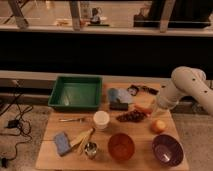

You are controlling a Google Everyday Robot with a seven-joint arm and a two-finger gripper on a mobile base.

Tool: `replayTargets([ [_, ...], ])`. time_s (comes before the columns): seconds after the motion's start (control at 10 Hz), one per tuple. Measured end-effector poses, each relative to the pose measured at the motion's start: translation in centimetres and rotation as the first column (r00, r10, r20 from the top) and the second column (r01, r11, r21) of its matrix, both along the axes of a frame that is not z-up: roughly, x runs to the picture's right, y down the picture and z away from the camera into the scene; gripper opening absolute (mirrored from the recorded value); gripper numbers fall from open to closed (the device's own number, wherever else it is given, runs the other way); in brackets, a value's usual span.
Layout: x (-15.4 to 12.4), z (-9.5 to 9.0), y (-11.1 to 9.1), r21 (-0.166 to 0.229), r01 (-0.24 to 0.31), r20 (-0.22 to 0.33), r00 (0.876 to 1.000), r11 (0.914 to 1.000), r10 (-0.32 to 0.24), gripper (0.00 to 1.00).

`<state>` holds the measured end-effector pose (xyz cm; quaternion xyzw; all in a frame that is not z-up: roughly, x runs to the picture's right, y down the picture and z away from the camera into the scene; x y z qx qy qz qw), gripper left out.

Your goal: Place pepper in paper cup

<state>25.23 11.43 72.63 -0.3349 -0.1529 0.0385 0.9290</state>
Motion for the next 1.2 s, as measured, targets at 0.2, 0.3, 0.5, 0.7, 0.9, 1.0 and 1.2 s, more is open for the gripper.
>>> replayTargets([
  [0.2, -0.1, 0.0, 0.0, 0.000, 0.001, 0.001, 1.000, 1.0000, -0.001, 0.04],
  [0.3, -0.1, 0.0, 0.0, 0.000, 0.001, 0.001, 1.000, 1.0000, -0.001, 0.04],
  [0.5, -0.1, 0.0, 0.0, -0.006, -0.004, 0.002, 1.000, 1.0000, 0.004, 0.04],
  [0.7, -0.9, -1.5, -0.1, -0.056, -0.076, 0.055, 0.995, 0.9956, 0.079, 0.04],
  [0.9, -1.8, -4.3, -1.1, -0.104, -0.185, 0.144, 0.969, 0.9772, 0.199, 0.04],
  [1.0, -2.8, -5.9, -1.7, -0.131, -0.231, 0.195, 0.948, 0.9642, 0.253, 0.04],
  [1.2, -4.5, -9.1, -2.4, -0.183, -0.304, 0.281, 0.895, 0.9349, 0.346, 0.04],
])
